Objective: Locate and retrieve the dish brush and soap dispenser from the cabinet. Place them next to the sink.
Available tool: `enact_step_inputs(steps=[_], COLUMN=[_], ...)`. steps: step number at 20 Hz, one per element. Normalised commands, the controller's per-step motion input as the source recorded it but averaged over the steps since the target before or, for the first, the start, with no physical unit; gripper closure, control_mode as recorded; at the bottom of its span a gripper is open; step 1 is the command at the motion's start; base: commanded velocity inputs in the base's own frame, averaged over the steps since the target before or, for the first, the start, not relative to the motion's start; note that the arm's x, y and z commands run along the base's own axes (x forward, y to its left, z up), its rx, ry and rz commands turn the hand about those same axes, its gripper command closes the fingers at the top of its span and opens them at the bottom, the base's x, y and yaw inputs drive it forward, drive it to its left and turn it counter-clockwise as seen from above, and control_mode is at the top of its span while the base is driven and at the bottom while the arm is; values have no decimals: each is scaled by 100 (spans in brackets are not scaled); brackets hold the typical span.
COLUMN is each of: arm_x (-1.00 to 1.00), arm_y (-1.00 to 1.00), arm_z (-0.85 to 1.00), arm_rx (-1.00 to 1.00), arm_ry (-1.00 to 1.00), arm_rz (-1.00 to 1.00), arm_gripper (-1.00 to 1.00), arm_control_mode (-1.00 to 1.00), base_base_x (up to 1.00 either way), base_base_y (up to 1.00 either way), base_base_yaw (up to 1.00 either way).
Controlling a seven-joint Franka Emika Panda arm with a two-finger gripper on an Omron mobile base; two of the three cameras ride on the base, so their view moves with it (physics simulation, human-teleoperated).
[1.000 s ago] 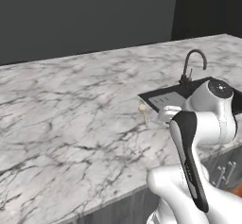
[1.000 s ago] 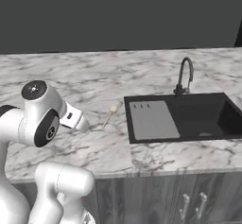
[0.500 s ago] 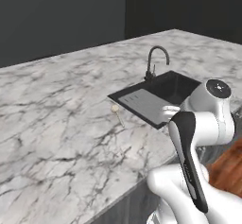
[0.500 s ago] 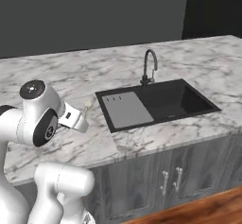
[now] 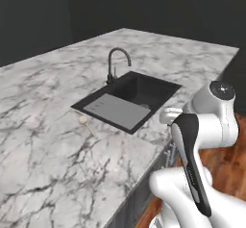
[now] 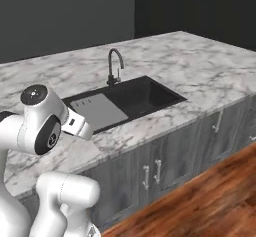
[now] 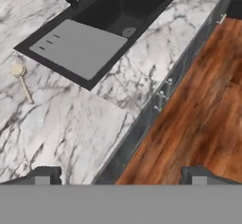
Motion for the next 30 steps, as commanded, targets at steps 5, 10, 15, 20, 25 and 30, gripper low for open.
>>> enact_step_inputs(steps=[5, 10, 15, 20, 25, 30], arm_x=[0, 0, 0, 0, 0, 0], arm_y=[0, 0, 0, 0, 0, 0], arm_z=[0, 0, 0, 0, 0, 0], arm_rx=[0, 0, 0, 0, 0, 0], arm_ry=[0, 0, 0, 0, 0, 0], arm_rz=[0, 0, 0, 0, 0, 0], arm_gripper=[-100, -100, -100, -100, -100, -100], arm_control_mode=[100, 100, 100, 100, 100, 100], base_base_x=[0, 0, 0, 0, 0, 0], base_base_y=[0, 0, 0, 0, 0, 0], base_base_yaw=[-50, -50, -50, -50, -50, -50])
